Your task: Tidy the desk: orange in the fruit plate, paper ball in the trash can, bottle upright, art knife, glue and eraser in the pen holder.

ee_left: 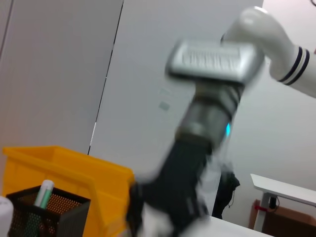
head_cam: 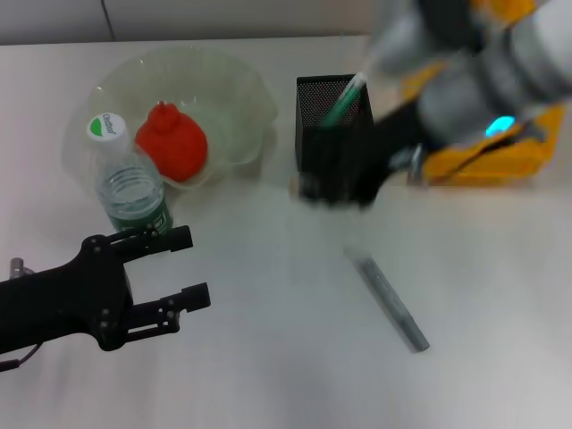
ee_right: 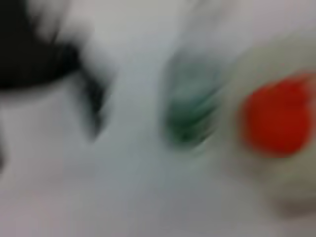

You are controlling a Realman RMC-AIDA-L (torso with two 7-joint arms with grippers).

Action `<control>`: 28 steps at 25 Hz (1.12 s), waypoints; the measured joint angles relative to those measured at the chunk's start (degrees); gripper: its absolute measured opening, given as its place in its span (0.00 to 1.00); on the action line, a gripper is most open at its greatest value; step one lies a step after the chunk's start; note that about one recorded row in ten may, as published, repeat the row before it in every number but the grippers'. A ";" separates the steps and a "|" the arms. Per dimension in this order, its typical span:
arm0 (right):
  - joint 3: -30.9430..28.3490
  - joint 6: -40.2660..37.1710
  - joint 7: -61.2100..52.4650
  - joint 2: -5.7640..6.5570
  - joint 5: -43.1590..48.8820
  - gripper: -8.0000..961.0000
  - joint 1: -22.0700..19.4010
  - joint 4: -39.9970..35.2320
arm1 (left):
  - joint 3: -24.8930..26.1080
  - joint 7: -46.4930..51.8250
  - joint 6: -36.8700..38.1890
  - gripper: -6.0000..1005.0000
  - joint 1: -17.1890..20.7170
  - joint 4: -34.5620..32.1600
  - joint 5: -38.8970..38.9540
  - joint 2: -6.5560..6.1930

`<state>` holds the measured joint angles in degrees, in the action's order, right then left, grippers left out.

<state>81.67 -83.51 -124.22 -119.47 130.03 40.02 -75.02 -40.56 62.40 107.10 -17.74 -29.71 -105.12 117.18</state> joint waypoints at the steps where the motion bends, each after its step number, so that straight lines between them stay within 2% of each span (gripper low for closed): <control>1: -6.41 1.09 -0.14 -0.03 -2.53 0.29 -2.16 -3.55 | 0.02 0.00 0.02 0.75 0.08 0.00 0.00 -0.03; 2: -6.41 1.09 -0.14 -0.03 -2.53 0.30 -2.16 -3.55 | 0.04 0.00 0.02 0.75 0.10 0.00 0.00 -0.06; 5: -12.37 7.13 0.81 0.06 -7.09 0.32 -4.29 -3.95 | 0.05 0.00 0.09 0.75 0.13 0.00 0.00 -0.10; 6: -12.75 11.11 1.36 0.09 -8.01 0.33 -4.24 -1.05 | 0.05 0.01 0.16 0.75 0.06 0.00 0.00 -0.10; 9: -12.66 13.47 1.47 0.09 -8.22 0.34 -3.40 2.14 | -0.05 0.27 0.46 0.75 -0.35 0.00 0.00 -0.11; 11: -12.65 14.16 1.34 0.00 -8.94 0.36 -2.42 4.45 | -0.09 0.45 0.63 0.75 -0.52 -0.05 0.05 -0.12; 17: -12.59 13.56 0.67 0.02 -10.43 0.40 -3.13 2.68 | -0.01 0.50 0.83 0.75 -0.64 -0.09 0.18 -0.10; 21: -12.89 8.15 -3.22 0.26 -10.17 0.42 -4.15 -1.47 | 0.05 0.48 0.84 0.75 -0.53 0.00 0.23 -0.26; 24: -13.02 -0.20 -7.95 0.38 -7.11 0.56 -3.92 -5.01 | 0.05 0.49 0.84 0.75 -0.42 0.00 0.31 -0.36; 26: -10.81 -8.64 -14.40 0.34 2.51 0.65 -1.78 -6.75 | 0.05 0.58 0.87 0.75 -0.47 0.00 0.34 -0.40; 27: -10.81 -8.64 -14.40 0.34 2.51 0.68 -1.78 -6.75 | 0.05 0.58 0.87 0.75 -0.47 0.00 0.34 -0.40; 28: -8.82 -10.26 -16.59 0.26 6.89 0.72 -1.05 -6.86 | 0.05 0.58 0.87 0.75 -0.51 0.00 0.34 -0.40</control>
<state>72.85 -93.76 -140.82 -119.21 136.92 38.97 -81.88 -40.52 62.98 107.97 -18.25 -29.71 -104.78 116.78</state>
